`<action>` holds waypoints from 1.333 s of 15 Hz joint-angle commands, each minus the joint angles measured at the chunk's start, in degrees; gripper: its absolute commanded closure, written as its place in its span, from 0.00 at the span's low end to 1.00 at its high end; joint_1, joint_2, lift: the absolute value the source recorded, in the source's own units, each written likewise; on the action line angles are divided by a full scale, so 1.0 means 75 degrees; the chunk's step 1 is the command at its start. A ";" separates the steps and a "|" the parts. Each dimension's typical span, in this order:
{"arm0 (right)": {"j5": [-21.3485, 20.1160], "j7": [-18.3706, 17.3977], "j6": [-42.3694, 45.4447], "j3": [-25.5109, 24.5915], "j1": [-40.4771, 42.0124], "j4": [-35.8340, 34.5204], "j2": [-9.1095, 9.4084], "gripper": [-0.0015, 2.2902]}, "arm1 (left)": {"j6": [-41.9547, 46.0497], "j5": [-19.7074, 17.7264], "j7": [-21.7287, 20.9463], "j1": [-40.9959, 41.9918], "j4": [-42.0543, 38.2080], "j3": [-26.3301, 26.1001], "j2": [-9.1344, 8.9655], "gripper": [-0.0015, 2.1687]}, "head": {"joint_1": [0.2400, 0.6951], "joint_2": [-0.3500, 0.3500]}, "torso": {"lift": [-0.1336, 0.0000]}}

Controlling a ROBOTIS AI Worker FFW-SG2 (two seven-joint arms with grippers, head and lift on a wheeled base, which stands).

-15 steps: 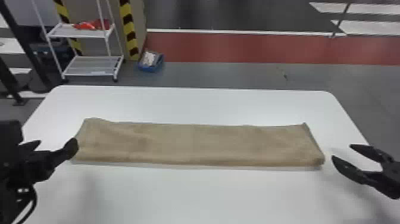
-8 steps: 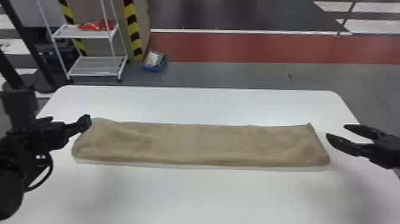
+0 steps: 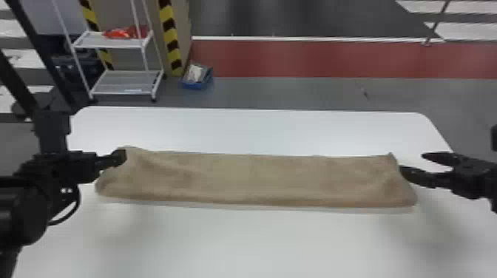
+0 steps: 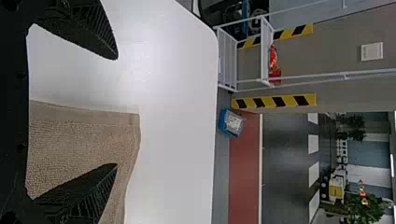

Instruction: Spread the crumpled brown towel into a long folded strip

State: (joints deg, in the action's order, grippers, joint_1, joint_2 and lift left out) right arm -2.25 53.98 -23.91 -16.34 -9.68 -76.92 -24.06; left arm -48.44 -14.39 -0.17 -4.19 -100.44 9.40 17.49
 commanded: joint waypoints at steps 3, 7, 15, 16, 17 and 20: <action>0.0018 -0.0096 -0.0018 0.0023 -0.0046 0.0365 -0.0050 0.08 | -0.0005 0.0079 -0.0001 -0.0133 0.0185 -0.0093 0.0000 0.03 | 1.00 0.48 | 0.07; 0.0042 -0.0166 0.0169 -0.0013 -0.0022 0.0576 -0.0061 0.08 | -0.0005 0.0114 0.0011 -0.0227 0.0303 -0.0210 -0.0012 0.03 | 1.00 0.46 | 0.07; 0.0100 -0.0166 0.0310 -0.0083 -0.0034 0.0670 -0.0073 0.08 | 0.0018 0.0079 0.0011 -0.0180 0.0291 -0.0221 -0.0012 0.03 | 1.00 0.45 | 0.07; 0.0112 -0.0166 0.0403 -0.0083 -0.0034 0.0694 -0.0073 0.08 | -0.0005 0.0079 0.0011 -0.0168 0.0291 -0.0221 -0.0012 0.03 | 1.00 0.45 | 0.07; 0.0124 -0.0166 0.0403 -0.0083 -0.0046 0.0705 -0.0073 0.08 | -0.0005 0.0079 -0.0001 -0.0157 0.0303 -0.0210 -0.0012 0.03 | 1.00 0.45 | 0.07; 0.0147 -0.0178 0.0544 -0.0083 -0.0057 0.0776 -0.0073 0.08 | 0.0018 0.0079 -0.0001 -0.0204 0.0361 -0.0233 -0.0012 0.03 | 1.00 0.45 | 0.07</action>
State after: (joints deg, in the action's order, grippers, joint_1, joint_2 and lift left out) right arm -1.22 52.66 -20.39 -16.96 -10.07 -71.42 -24.61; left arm -48.32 -13.80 -0.17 -5.48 -97.88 7.76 17.40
